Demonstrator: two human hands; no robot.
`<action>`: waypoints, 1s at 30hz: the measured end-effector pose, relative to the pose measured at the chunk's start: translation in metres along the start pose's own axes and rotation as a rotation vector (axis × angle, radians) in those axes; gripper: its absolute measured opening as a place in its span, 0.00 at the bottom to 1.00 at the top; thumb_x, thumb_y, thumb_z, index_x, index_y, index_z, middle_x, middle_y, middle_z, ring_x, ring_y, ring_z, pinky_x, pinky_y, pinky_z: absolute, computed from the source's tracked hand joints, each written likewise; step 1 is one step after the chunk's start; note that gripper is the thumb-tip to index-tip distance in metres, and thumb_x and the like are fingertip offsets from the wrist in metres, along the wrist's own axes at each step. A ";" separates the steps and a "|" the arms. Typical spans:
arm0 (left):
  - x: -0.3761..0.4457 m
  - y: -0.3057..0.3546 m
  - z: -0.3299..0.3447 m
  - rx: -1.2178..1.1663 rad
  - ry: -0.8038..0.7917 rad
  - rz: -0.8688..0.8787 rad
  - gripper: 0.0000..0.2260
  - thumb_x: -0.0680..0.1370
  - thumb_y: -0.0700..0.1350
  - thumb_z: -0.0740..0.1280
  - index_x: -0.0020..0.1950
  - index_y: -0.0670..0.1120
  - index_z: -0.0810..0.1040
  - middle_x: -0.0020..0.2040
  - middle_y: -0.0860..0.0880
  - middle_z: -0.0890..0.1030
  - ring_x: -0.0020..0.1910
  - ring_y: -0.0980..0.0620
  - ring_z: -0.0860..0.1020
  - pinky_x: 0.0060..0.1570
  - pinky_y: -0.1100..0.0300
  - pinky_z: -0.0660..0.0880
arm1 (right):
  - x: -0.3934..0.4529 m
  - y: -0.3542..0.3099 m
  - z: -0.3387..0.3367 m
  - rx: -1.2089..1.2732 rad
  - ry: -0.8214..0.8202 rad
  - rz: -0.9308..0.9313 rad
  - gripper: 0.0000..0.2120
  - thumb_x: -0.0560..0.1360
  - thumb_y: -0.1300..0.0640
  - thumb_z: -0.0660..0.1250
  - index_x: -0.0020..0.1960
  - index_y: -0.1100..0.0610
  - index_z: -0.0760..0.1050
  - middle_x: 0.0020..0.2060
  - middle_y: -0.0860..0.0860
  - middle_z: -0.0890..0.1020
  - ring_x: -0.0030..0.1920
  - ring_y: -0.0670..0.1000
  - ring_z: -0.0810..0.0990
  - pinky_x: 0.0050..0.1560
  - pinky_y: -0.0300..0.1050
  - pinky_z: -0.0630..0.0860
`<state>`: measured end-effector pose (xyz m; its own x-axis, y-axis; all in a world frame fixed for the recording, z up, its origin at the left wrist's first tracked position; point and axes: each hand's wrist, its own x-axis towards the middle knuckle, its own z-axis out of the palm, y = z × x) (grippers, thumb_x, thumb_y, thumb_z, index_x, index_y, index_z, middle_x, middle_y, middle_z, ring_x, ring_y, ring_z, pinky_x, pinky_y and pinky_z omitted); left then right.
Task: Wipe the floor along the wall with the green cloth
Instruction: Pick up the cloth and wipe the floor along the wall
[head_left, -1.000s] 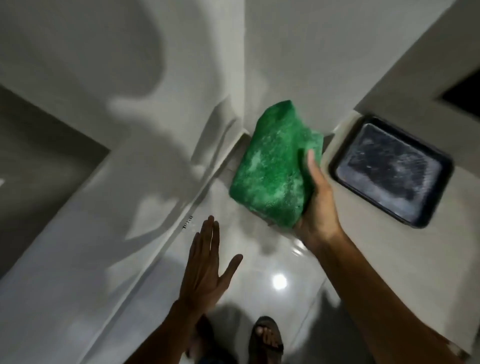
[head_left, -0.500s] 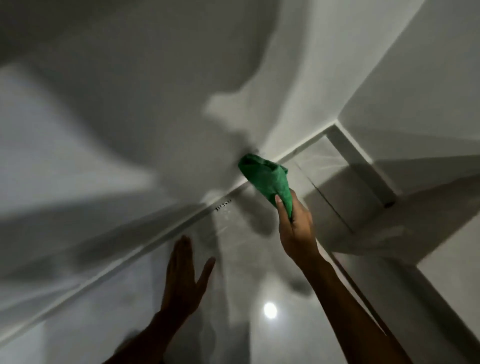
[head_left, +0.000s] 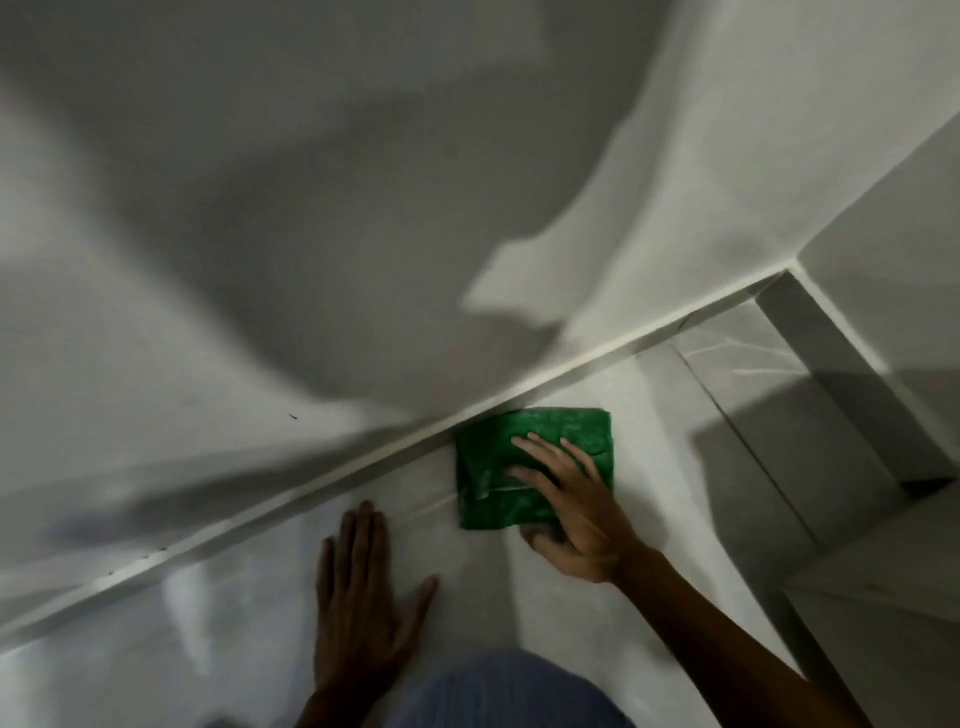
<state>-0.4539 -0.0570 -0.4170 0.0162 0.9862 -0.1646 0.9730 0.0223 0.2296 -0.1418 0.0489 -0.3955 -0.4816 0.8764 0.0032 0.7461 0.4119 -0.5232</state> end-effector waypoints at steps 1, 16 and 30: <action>0.000 0.000 0.000 0.008 0.026 0.011 0.46 0.83 0.73 0.50 0.88 0.39 0.61 0.90 0.41 0.59 0.89 0.40 0.57 0.89 0.45 0.46 | 0.004 -0.005 0.002 0.013 0.034 0.061 0.33 0.81 0.37 0.66 0.83 0.49 0.69 0.87 0.52 0.63 0.88 0.57 0.59 0.86 0.70 0.57; -0.002 -0.005 0.005 -0.045 0.113 0.028 0.39 0.84 0.62 0.58 0.89 0.42 0.58 0.91 0.43 0.57 0.91 0.42 0.55 0.89 0.40 0.52 | 0.034 -0.035 0.030 -0.161 0.005 0.214 0.35 0.81 0.32 0.61 0.84 0.45 0.68 0.86 0.49 0.67 0.88 0.57 0.59 0.86 0.71 0.52; -0.004 -0.009 0.002 -0.094 0.102 0.070 0.40 0.81 0.58 0.60 0.90 0.41 0.56 0.91 0.42 0.56 0.91 0.40 0.55 0.88 0.38 0.52 | 0.031 -0.031 0.026 -0.185 -0.114 -0.041 0.33 0.82 0.35 0.62 0.85 0.41 0.63 0.89 0.47 0.58 0.90 0.55 0.49 0.88 0.67 0.41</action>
<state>-0.4625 -0.0611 -0.4207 0.0553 0.9973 -0.0480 0.9443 -0.0367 0.3270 -0.1919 0.0569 -0.4008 -0.5543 0.8285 -0.0801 0.7913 0.4947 -0.3593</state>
